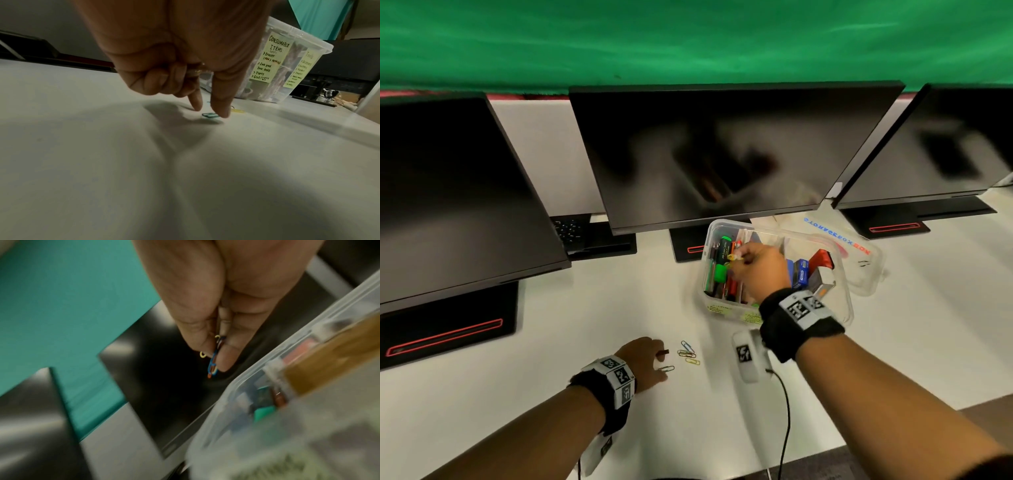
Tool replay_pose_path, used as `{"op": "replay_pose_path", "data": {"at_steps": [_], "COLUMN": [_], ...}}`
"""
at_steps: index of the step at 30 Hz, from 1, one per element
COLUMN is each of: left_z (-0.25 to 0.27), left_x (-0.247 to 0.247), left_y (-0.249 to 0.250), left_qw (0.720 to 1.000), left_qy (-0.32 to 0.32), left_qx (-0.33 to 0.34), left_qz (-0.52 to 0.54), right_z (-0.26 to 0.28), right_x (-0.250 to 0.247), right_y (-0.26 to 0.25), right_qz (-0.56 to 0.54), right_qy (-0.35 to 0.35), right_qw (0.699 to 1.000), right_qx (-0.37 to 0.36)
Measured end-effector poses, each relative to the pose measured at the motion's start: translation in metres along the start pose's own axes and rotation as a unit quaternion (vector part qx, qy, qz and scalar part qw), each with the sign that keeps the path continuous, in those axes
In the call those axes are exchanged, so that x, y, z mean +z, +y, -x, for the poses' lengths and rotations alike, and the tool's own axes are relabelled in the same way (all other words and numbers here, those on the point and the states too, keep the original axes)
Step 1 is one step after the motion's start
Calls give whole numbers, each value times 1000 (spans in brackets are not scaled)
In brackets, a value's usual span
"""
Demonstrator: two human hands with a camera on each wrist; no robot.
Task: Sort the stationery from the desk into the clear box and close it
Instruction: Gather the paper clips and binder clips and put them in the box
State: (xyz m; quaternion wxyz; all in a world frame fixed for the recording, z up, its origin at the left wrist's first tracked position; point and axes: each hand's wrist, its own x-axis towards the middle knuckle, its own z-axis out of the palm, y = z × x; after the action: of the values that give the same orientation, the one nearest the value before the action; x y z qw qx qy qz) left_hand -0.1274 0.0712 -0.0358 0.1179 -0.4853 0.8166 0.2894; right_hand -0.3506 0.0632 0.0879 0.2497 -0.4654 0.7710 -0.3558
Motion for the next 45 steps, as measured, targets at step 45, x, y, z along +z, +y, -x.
{"op": "replay_pose_path", "data": {"at_steps": [45], "left_z": [-37], "left_x": [9], "left_y": [16], "left_qw": [995], "left_qy": [68], "left_qx": [36], "left_qz": [56], "right_z": [64], "right_x": [101], "right_y": [81], "right_qz": [225], "right_qy": [-270], "right_qw": [935], "right_qx": [-49]}}
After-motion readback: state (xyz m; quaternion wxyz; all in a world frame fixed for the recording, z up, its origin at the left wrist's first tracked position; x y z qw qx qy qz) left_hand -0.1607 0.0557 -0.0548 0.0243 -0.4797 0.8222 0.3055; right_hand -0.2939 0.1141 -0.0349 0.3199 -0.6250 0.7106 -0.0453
